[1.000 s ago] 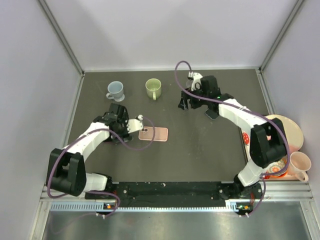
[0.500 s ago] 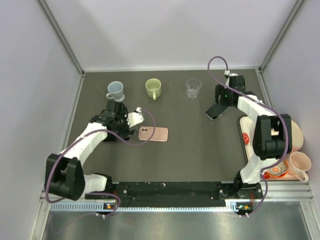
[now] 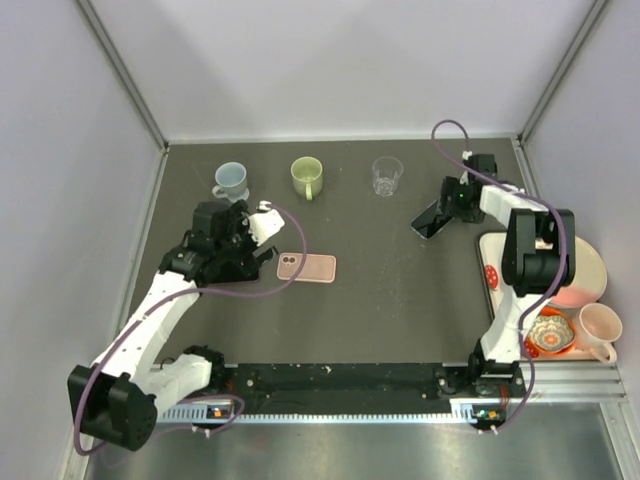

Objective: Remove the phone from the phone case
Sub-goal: Pick up the phone at the center of the board.

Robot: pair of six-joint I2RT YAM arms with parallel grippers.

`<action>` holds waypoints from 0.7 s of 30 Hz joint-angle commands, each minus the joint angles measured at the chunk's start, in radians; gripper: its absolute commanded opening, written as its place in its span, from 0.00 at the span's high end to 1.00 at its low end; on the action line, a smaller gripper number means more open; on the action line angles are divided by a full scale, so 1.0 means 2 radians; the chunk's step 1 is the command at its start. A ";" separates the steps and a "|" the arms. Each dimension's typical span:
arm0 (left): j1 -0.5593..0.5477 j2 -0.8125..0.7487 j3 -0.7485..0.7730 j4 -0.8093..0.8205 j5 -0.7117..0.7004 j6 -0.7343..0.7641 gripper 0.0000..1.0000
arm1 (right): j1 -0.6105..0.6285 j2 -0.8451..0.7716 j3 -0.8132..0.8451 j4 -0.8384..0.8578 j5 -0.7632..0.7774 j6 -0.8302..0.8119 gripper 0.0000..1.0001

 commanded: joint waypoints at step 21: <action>-0.053 -0.017 -0.040 0.073 0.003 -0.066 0.01 | -0.011 0.044 0.060 -0.022 -0.077 0.053 0.19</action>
